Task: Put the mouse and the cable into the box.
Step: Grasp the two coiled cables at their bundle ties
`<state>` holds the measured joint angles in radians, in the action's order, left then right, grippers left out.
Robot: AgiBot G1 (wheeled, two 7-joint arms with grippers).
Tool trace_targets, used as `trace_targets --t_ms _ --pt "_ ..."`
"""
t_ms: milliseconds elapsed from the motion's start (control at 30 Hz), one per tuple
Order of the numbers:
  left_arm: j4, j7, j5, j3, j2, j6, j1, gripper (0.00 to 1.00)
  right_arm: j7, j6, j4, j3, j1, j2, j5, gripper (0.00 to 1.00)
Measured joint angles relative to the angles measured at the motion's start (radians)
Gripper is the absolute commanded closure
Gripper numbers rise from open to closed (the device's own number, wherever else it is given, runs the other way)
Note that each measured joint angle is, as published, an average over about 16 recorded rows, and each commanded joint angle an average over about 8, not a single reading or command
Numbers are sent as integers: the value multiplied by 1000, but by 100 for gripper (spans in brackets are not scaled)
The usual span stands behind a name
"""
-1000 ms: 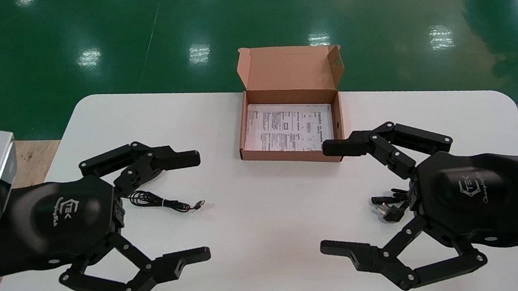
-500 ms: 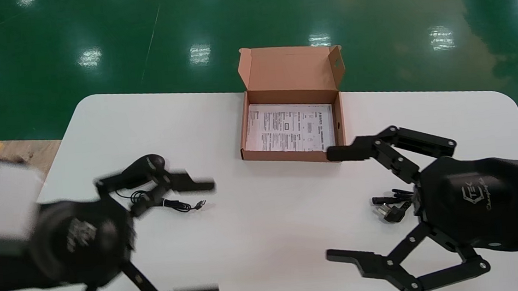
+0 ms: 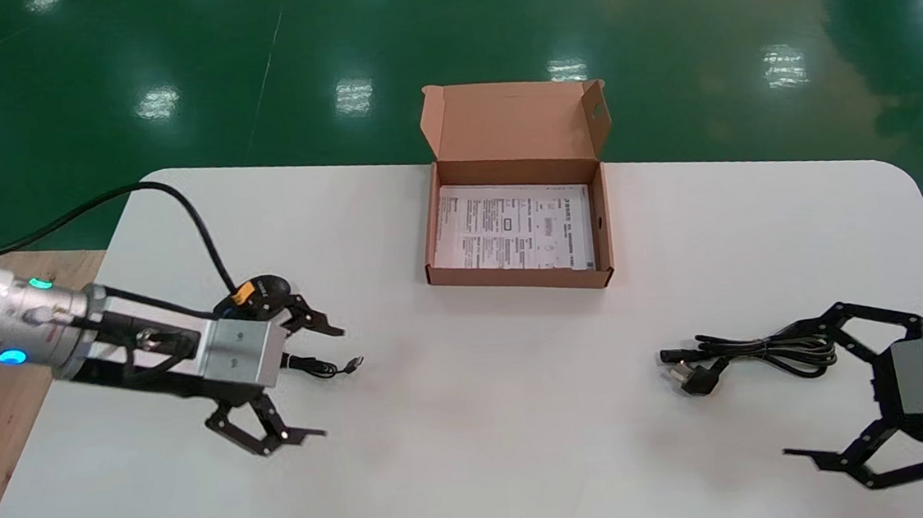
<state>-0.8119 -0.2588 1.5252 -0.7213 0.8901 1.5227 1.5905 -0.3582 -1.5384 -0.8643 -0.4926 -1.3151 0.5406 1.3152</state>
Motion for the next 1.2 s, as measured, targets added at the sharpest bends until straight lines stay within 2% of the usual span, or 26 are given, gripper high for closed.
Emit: trace_targets --t_ms 167,333,600,833,867,1100,1133,1200 --pt "208 -141 127 -59 84 -47 77 0 -137 28 167 -50 -85 59 136 0" --pt "387 -255 193 -91 154 -107 123 0 -240 58 332 -83 -161 124 219 0" --pt "588 -380 222 -102 231 -202 155 0 -346 111 555 -106 -251 209 276 0" --pt "687 -446 224 -100 267 -261 173 0 -400 158 683 -111 -297 262 290 1" --pt "697 -453 224 -100 271 -267 175 7 -405 164 697 -111 -302 268 292 10" --pt "737 -481 226 -101 284 -289 188 95 -428 192 751 -116 -321 295 301 97" --pt "739 -482 227 -101 285 -290 189 100 -429 194 754 -116 -322 296 302 100" --pt "742 -484 227 -101 286 -292 190 100 -431 197 758 -117 -324 298 304 100"
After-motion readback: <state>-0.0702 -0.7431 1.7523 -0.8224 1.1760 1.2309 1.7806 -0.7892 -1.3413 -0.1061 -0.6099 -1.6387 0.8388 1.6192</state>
